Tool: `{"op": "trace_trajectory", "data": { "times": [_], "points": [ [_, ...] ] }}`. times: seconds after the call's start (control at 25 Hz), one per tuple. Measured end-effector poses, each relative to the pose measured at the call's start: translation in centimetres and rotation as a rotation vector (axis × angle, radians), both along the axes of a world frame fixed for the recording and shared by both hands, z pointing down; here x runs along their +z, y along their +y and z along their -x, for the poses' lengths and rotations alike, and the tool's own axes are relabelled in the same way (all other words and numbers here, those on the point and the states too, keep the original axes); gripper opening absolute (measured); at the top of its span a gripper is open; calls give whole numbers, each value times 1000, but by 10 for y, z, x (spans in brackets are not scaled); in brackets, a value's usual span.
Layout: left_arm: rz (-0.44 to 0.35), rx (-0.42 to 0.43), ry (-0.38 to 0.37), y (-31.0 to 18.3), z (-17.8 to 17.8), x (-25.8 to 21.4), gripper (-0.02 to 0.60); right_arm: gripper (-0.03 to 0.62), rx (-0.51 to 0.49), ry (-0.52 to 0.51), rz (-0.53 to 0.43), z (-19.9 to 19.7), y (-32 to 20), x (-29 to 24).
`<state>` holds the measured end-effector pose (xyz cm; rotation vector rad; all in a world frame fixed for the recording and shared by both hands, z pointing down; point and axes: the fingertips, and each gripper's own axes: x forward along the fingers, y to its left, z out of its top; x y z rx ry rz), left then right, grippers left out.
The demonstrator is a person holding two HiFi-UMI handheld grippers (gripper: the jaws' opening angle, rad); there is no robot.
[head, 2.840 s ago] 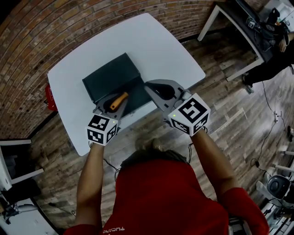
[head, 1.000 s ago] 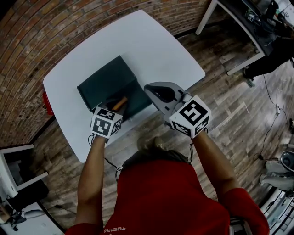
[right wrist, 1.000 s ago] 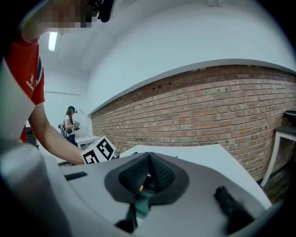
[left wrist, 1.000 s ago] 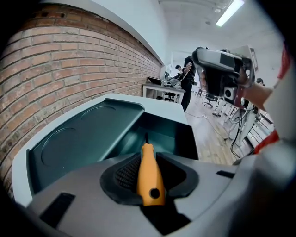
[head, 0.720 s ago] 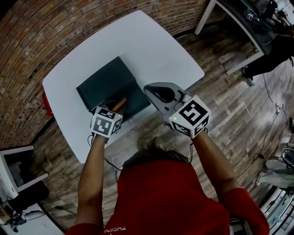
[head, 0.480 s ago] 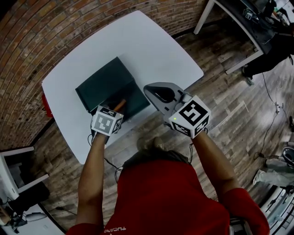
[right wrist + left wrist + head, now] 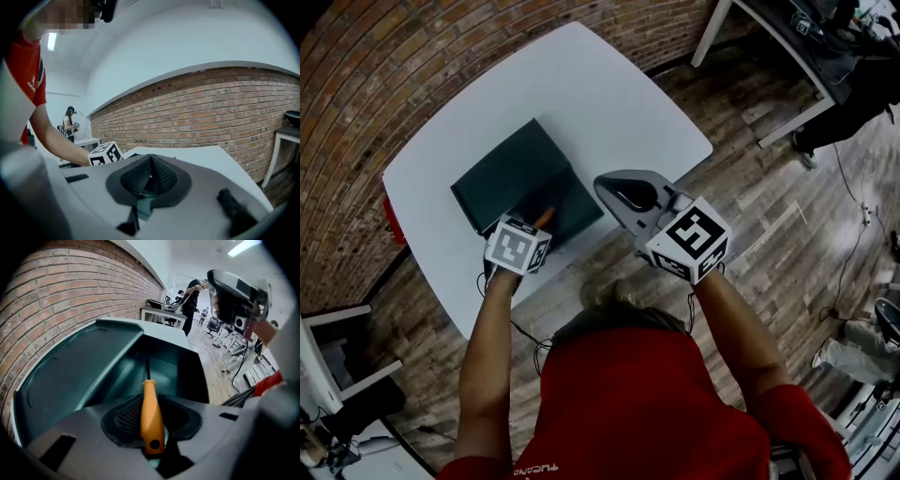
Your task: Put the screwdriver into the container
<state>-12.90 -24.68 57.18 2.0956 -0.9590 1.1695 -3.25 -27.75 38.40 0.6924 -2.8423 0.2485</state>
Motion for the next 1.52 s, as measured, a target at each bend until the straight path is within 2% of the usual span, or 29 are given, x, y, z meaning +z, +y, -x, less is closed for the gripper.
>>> {"op": "trace_trajectory", "data": {
  "times": [0.36, 0.6, 0.92, 1.2, 1.4, 1.52],
  "points": [
    [-18, 9, 12, 0, 0, -4, 149, 31, 2, 3, 6, 2, -2, 2],
    [-74, 17, 55, -2, 0, -15, 149, 31, 2, 10, 13, 5, -2, 6],
    [-227, -32, 153, -7, -1, -47, 83, 31, -6, 13, 16, 8, 2, 7],
    [-416, -94, 225, -15, 0, -91, 37, 31, -14, 6, 10, 14, 5, 5],
    [-492, -135, 264, -15, -2, -115, 23, 31, -25, -2, 2, 18, 10, -2],
    [-553, -164, 315, -13, -6, -133, 17, 31, -32, -11, -6, 19, 13, -5]
  ]
}}
